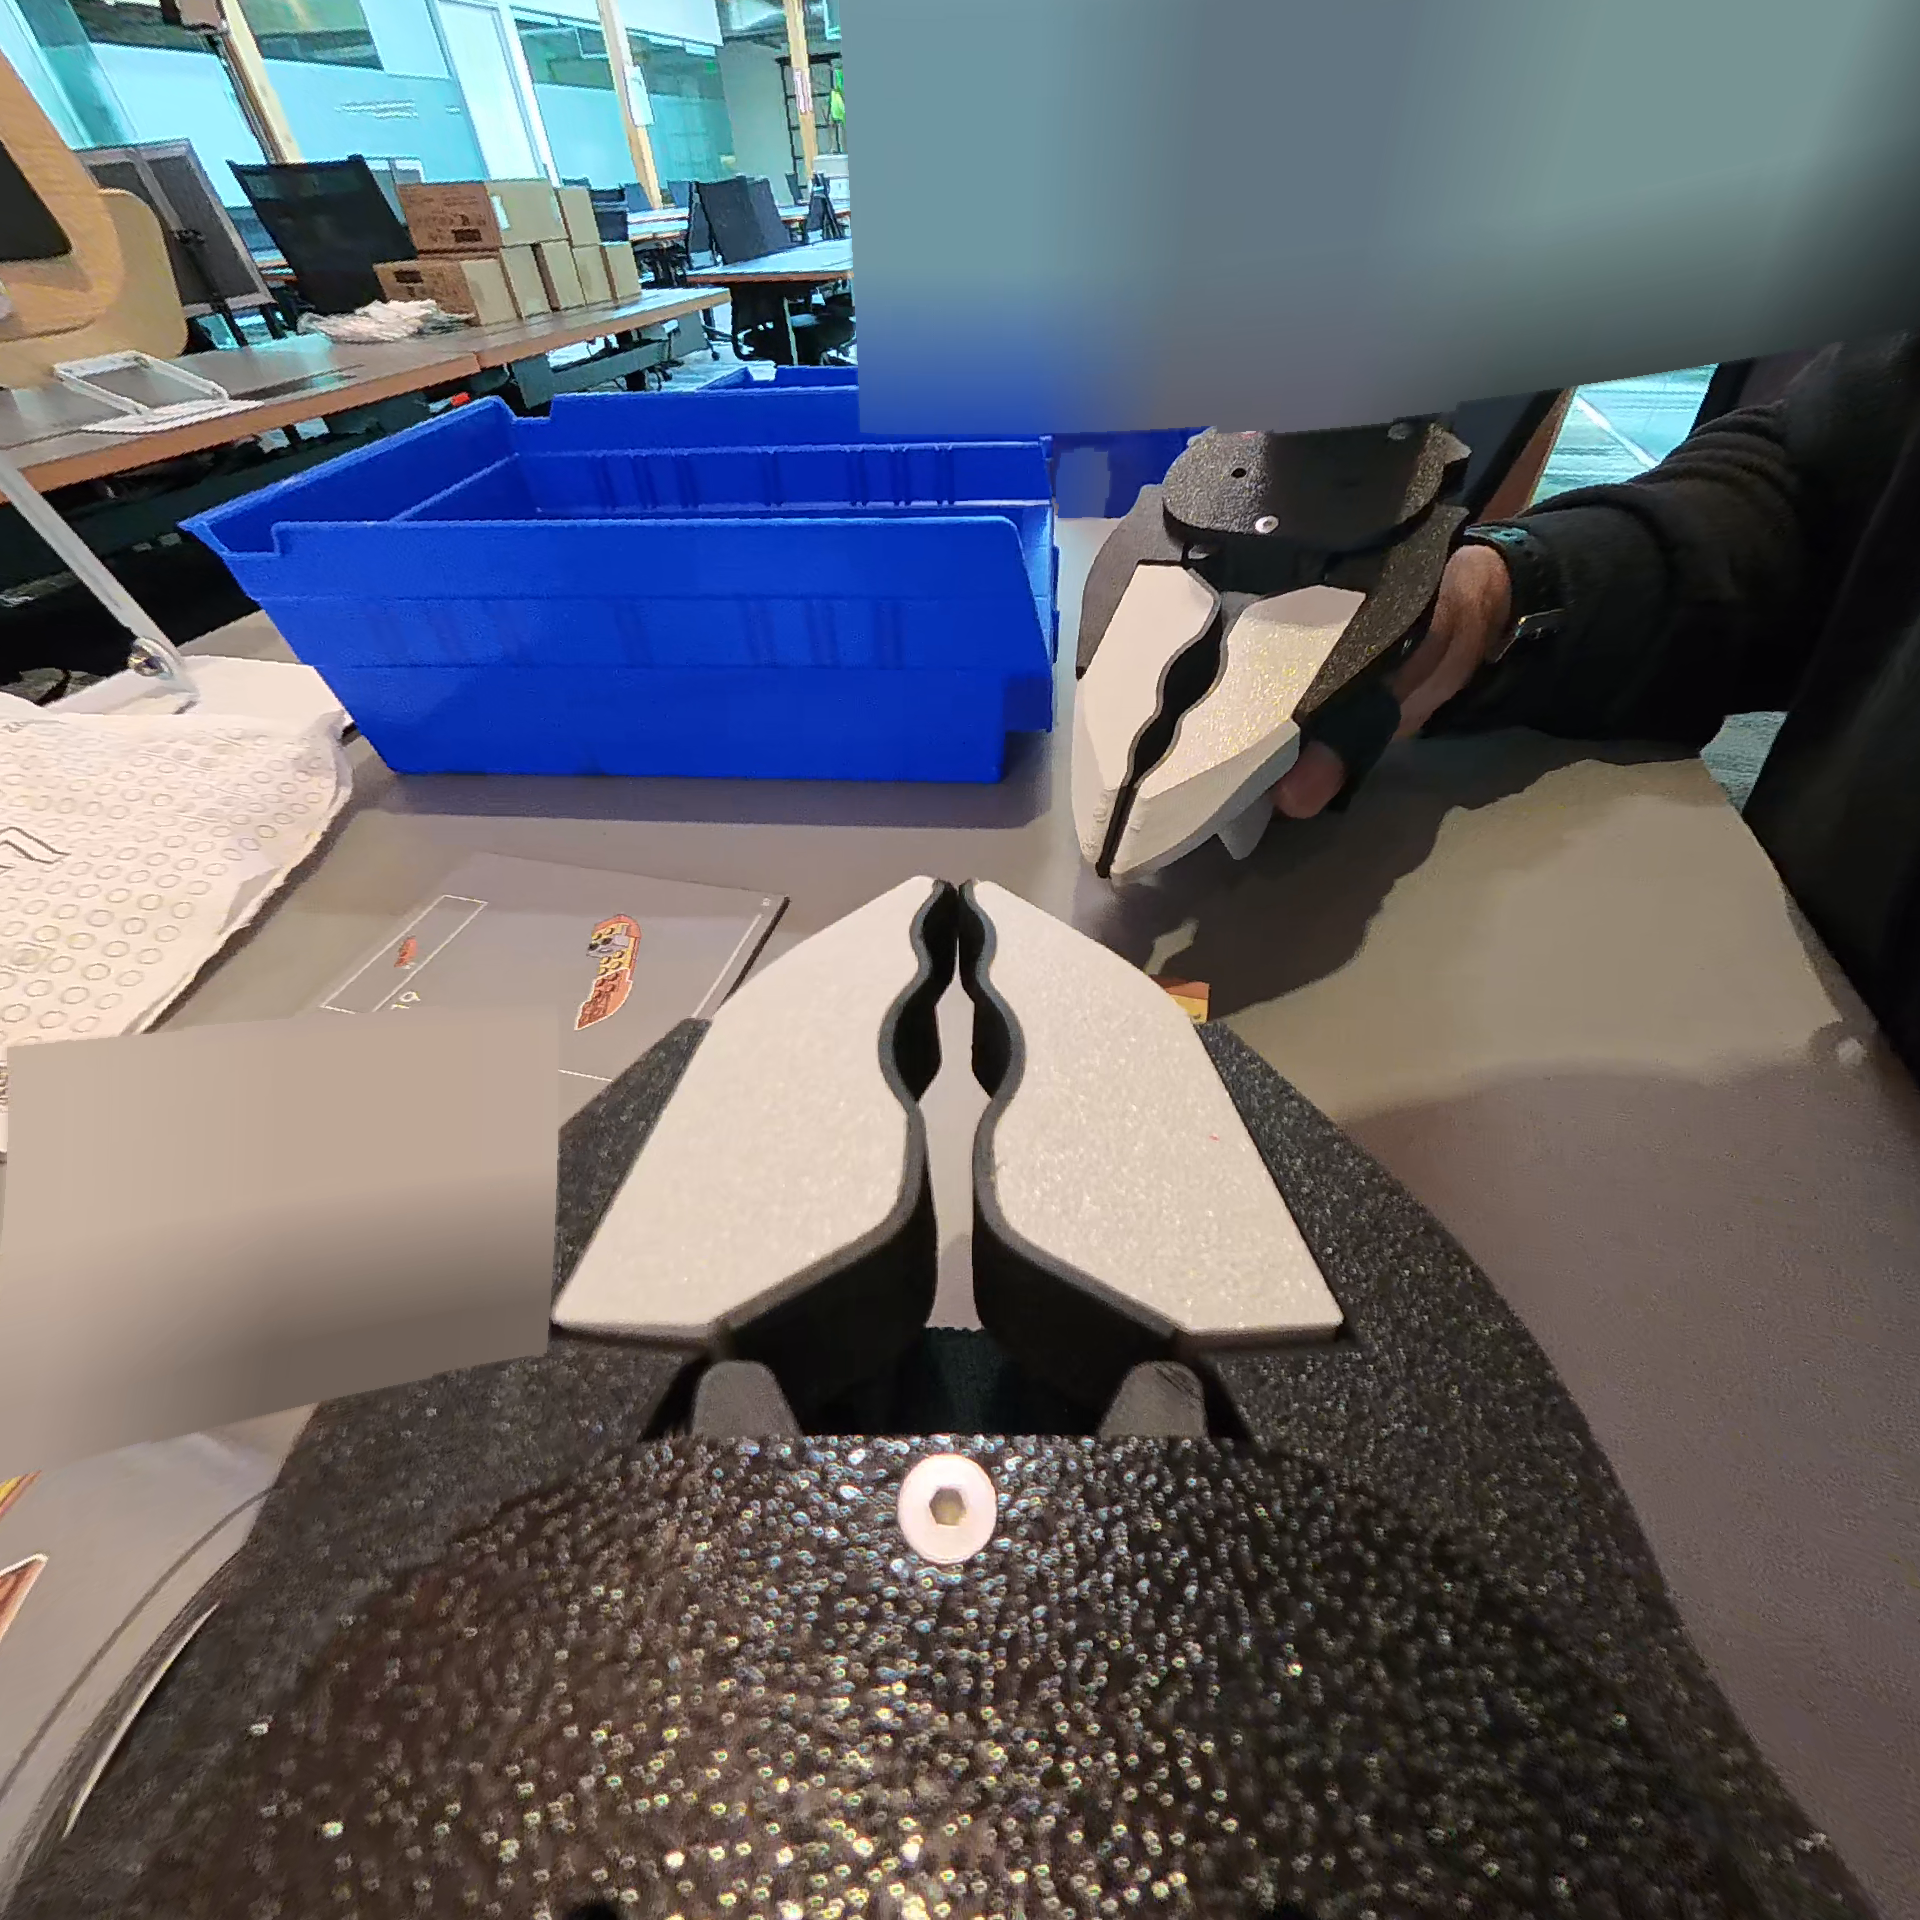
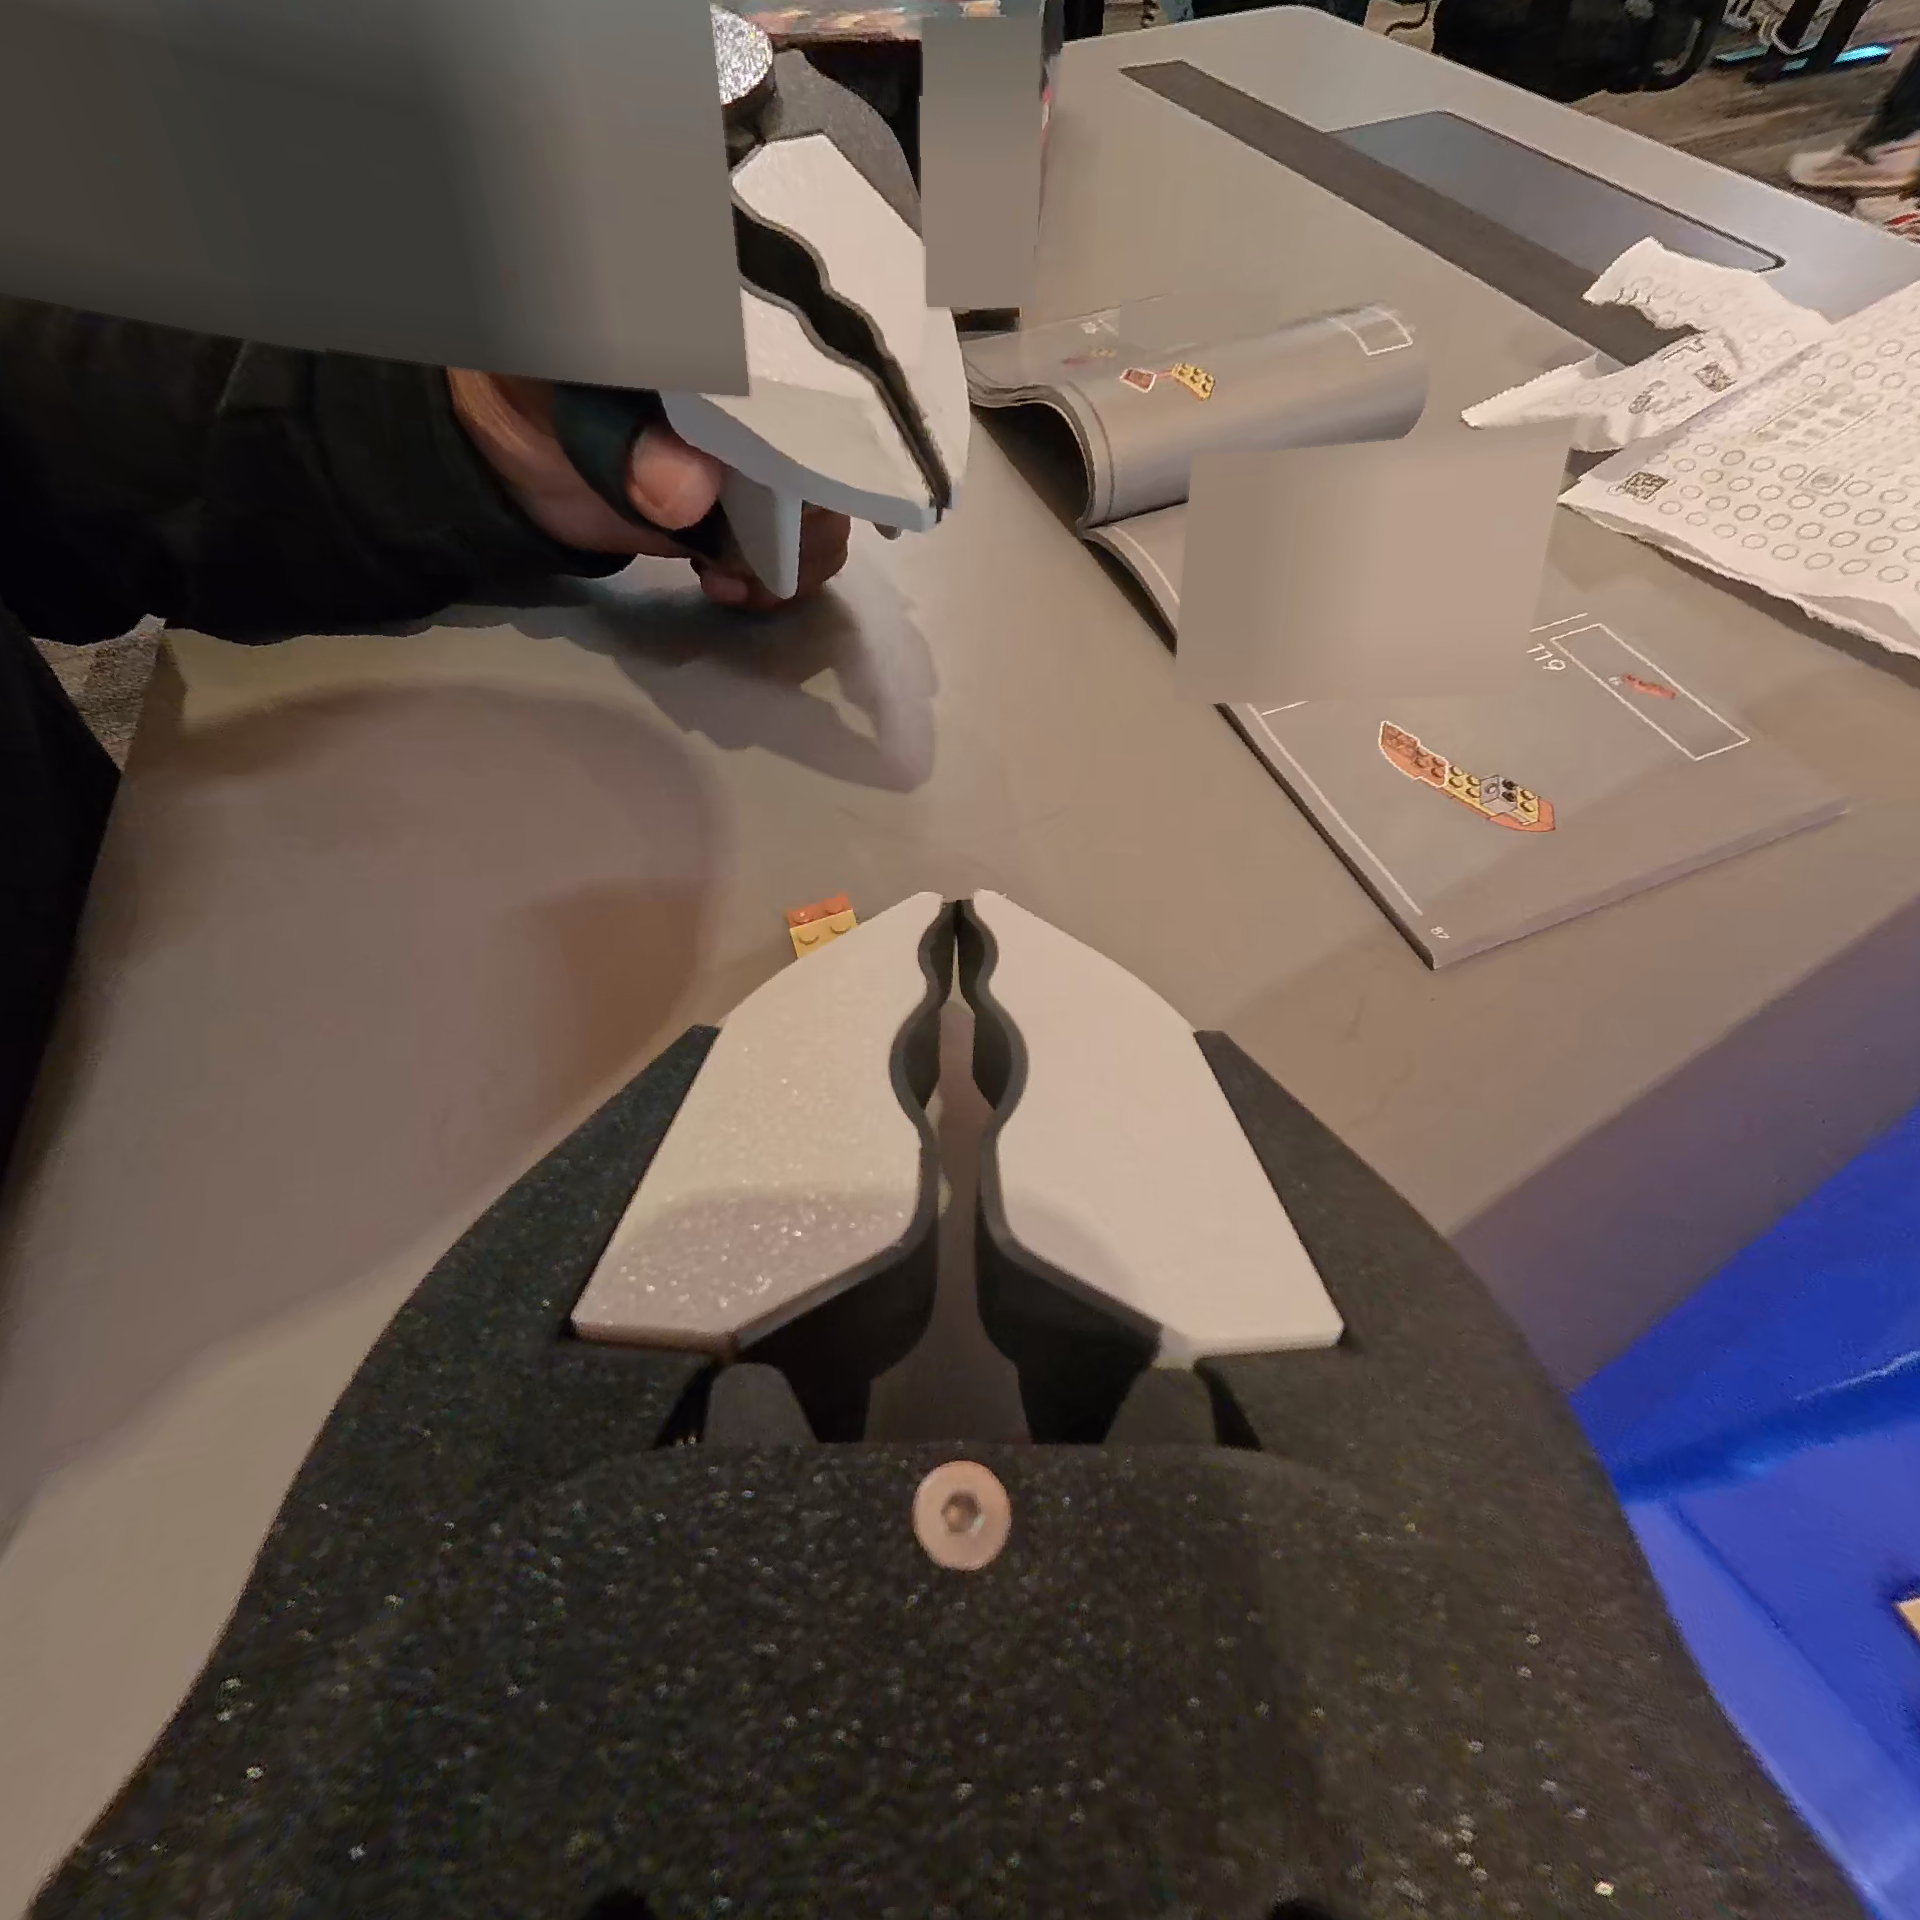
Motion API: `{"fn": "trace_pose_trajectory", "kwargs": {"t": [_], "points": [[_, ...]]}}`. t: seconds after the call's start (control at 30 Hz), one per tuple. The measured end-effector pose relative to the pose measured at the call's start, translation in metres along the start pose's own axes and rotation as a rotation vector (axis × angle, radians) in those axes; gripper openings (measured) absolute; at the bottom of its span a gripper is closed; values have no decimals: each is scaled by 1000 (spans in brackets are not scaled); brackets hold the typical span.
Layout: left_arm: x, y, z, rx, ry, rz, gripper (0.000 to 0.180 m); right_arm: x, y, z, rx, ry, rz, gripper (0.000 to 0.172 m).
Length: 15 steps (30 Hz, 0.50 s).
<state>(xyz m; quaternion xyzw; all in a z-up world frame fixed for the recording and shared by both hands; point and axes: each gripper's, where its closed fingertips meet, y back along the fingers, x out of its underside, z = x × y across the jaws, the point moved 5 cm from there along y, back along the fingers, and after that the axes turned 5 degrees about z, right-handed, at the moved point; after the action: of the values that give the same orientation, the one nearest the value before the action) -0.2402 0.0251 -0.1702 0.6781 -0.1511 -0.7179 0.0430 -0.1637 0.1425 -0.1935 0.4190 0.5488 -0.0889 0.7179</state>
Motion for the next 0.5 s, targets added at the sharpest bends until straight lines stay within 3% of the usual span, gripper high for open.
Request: {"fn": "trace_pose_trajectory", "kwargs": {"t": [0.5], "points": [[1, -1, 1, -3, 5, 13, 0, -2, 4, 4, -22, 11, -40, 0]]}}
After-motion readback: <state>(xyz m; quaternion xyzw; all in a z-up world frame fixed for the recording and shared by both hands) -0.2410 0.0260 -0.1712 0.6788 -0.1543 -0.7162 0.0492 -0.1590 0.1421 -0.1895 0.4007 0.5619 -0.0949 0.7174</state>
